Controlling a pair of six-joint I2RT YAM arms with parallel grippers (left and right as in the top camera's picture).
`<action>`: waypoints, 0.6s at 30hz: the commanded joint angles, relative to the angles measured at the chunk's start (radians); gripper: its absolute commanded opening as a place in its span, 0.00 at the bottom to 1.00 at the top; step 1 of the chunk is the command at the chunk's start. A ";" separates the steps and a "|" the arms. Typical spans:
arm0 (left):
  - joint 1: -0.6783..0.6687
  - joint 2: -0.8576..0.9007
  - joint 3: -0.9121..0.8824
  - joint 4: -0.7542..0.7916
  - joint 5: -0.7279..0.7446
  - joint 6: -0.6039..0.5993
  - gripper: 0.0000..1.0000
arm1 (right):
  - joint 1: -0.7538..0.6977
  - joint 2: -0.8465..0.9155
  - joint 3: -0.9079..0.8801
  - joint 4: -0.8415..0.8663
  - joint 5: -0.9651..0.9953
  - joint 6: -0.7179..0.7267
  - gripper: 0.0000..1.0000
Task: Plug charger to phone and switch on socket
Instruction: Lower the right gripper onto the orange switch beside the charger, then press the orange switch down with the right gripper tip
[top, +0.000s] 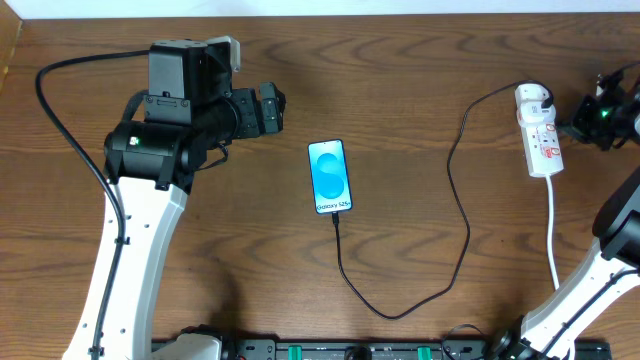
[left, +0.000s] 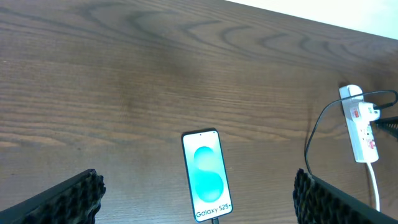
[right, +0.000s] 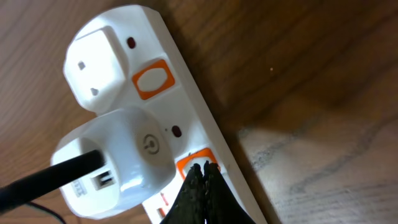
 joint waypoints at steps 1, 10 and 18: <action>0.001 -0.011 0.005 -0.003 -0.010 0.013 0.98 | -0.001 0.007 -0.034 0.035 -0.026 -0.016 0.01; 0.001 -0.011 0.005 -0.003 -0.010 0.013 0.98 | 0.004 0.007 -0.045 0.084 -0.056 -0.015 0.01; 0.001 -0.011 0.005 -0.003 -0.010 0.013 0.98 | 0.022 0.008 -0.066 0.107 -0.056 -0.004 0.01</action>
